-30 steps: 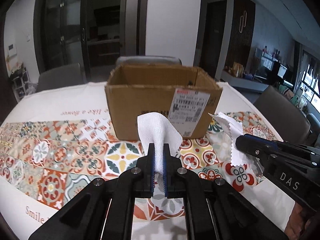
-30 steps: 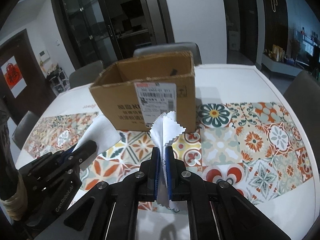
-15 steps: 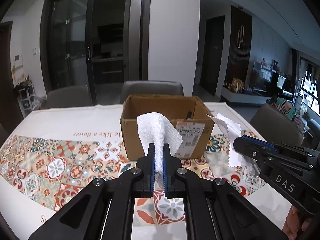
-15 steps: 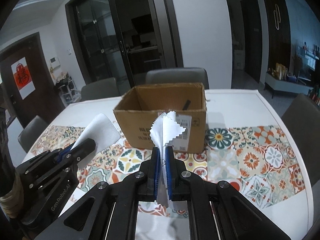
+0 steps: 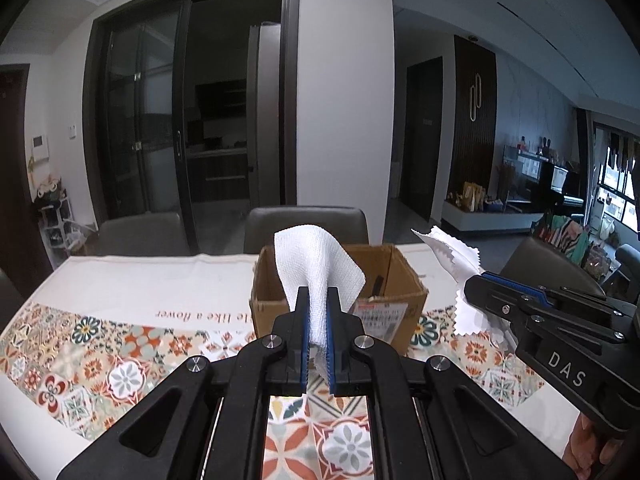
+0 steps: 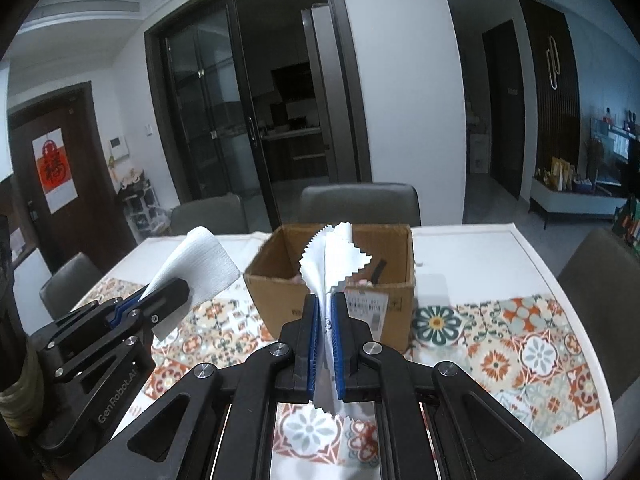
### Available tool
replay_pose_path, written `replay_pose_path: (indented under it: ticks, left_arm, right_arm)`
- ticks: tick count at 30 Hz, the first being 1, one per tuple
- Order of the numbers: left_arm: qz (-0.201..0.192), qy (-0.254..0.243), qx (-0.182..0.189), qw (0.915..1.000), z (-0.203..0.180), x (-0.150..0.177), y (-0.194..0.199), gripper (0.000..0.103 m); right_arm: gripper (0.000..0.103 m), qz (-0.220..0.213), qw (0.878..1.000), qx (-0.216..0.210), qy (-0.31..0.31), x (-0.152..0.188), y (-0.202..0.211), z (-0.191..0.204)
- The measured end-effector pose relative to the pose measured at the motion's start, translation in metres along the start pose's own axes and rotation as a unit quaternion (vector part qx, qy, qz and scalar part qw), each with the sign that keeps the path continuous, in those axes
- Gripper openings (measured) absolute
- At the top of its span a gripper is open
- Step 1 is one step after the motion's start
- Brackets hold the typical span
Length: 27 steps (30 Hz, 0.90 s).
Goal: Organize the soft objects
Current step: 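Lift both white cloths and carry them over the cardboard box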
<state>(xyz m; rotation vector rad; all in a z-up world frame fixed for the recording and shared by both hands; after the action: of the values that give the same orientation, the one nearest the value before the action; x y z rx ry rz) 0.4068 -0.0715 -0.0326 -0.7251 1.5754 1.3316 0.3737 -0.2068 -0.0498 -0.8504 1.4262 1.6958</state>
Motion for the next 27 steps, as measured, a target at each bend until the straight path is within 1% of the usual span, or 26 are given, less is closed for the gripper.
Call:
replay_pose_path:
  ticks: [7,13,20,27]
  left_arm:
    - [-0.025,-0.005,-0.002,0.9997,0.002,-0.026,-0.008,0.008]
    - [-0.036,-0.005,-0.006,0.9993,0.003,-0.042,-0.024,0.008]
    - [-0.039,-0.010,-0.011,0.9991,0.006,-0.052,-0.052,0.008]
    - [-0.024,-0.010,-0.015,0.9996,0.007,-0.052,-0.089,0.008]
  right_arm:
    - [0.008,-0.023,1.000,-0.007,0.004,-0.026,-0.003,0.004]
    - [0.008,-0.037,0.999,-0.009,0.007,-0.046,-0.012,-0.001]
    - [0.008,-0.040,0.999,-0.011,0.006,-0.061,-0.036,-0.009]
    - [0.008,-0.031,0.999,-0.007,0.010,-0.069,-0.070,-0.020]
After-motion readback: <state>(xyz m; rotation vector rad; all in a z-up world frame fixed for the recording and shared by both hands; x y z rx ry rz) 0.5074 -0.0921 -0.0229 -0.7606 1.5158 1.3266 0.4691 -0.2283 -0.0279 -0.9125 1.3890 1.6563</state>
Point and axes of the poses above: each gripper's, at about its wrist camera, not at the fingertips, and y roughly against the way its jaws point, z to its left, x to its underside, the point moved 10 cm from there along -y, roughly the way its jaws point, and after that the axes turned 1 degree about -y, right-handed, at the moved point
